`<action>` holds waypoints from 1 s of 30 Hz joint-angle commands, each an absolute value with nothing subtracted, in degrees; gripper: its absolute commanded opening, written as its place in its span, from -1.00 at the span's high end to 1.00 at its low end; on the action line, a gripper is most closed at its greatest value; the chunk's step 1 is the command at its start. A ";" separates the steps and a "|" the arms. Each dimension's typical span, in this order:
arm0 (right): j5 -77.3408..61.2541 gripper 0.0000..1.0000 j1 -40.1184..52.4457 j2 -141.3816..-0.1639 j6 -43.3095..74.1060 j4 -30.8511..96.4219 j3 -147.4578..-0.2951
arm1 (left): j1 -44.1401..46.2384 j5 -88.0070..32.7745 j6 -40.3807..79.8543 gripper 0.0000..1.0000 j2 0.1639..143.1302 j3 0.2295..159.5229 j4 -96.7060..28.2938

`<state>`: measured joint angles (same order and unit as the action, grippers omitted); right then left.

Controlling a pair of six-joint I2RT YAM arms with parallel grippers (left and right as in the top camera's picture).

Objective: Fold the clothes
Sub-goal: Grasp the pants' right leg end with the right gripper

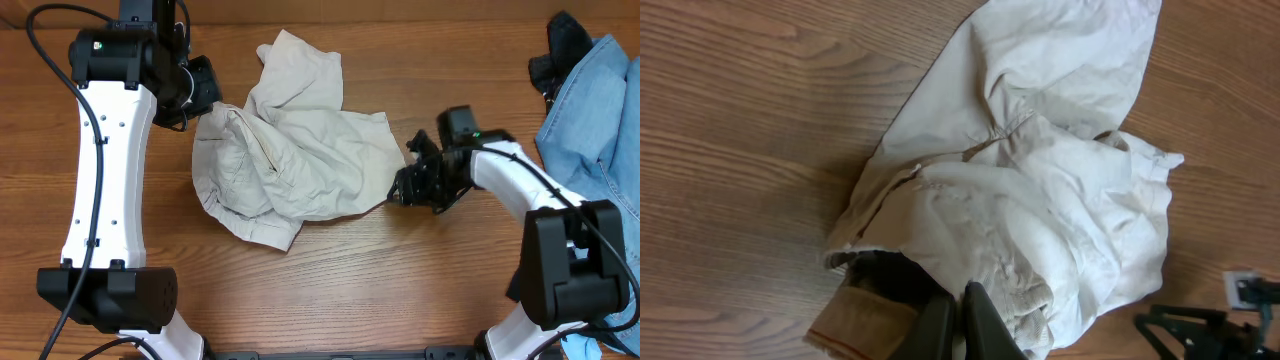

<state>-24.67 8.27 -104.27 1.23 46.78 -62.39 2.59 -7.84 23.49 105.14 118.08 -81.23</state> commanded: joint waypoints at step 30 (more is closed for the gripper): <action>-23.00 0.92 6.98 -101.97 6.20 41.34 -62.50 | 2.52 -3.07 21.50 0.92 104.22 118.61 -82.02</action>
<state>-23.68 8.08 -104.27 6.28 38.76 -60.10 2.59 -6.74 23.42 105.14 118.08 -82.43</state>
